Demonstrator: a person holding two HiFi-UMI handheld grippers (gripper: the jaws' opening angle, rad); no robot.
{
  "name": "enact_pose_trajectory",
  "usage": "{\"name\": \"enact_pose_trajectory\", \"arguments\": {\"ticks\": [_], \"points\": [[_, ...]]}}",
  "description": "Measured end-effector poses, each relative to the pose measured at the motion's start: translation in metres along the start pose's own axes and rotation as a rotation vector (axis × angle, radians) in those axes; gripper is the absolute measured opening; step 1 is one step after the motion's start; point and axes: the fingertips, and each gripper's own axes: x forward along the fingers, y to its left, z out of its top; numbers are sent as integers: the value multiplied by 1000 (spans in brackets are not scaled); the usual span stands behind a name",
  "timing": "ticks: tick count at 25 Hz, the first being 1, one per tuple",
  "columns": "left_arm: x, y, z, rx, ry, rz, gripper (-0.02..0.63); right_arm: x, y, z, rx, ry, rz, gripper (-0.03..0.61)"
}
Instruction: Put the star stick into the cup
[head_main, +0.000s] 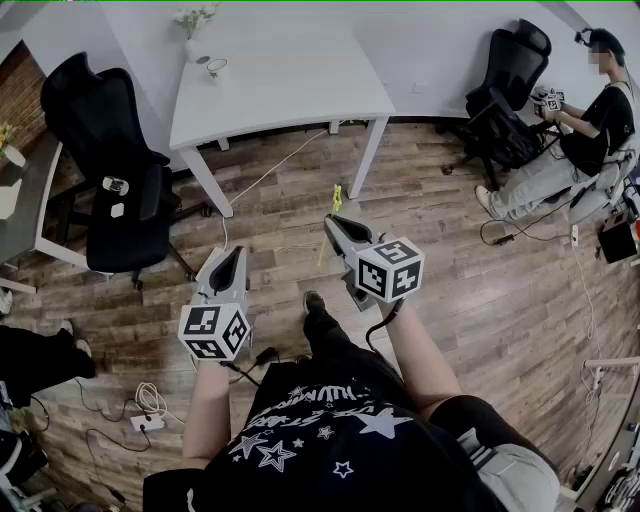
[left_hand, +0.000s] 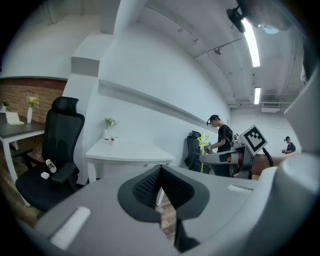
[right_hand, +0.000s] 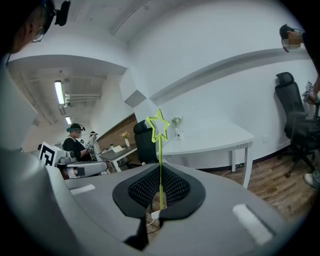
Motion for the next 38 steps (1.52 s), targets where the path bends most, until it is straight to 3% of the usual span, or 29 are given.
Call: {"name": "enact_pose_trajectory", "arguments": {"ticks": [9,19,38], "points": [[-7,2,6,7,-10,2,3,0,10,0,-1,-2,12,21],[22,10,-3,-13,24,5,3,19,-13,-3,22,20,7,21],[180,62,65,36,-5,66,3,140,-124,105,23,-34,78,23]]}}
